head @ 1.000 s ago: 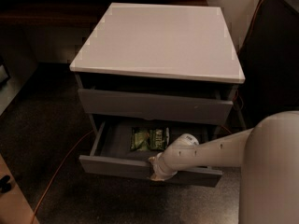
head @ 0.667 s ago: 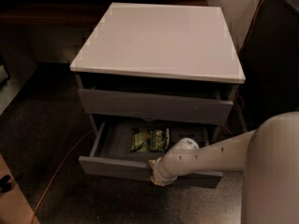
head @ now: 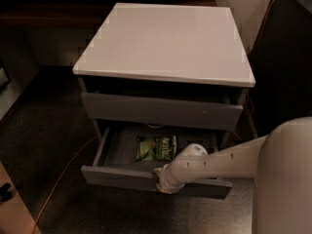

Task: Pick green jalapeno chip bag from middle drawer and place on counter

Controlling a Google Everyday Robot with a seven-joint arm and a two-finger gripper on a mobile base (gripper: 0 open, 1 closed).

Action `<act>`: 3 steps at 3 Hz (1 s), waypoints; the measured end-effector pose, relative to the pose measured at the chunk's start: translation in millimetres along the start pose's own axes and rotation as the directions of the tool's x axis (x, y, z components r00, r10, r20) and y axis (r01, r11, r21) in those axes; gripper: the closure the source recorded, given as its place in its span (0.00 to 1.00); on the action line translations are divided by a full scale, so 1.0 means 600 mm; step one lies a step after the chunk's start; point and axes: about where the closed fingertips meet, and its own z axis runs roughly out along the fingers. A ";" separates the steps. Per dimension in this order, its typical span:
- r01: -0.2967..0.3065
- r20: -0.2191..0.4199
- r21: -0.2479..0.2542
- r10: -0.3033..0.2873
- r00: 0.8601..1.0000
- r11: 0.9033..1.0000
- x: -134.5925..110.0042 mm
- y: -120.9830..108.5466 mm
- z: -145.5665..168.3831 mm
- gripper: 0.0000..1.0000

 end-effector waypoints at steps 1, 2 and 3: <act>0.000 0.000 0.000 0.000 1.000 1.000 0.000 0.000 -0.001 0.97; 0.000 0.000 0.000 0.000 1.000 1.000 0.000 0.000 -0.001 0.75; 0.000 0.000 0.000 0.000 1.000 1.000 0.000 0.000 -0.001 0.52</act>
Offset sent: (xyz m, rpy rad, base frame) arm -0.0328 0.0050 0.0367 0.0113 0.0231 -0.0552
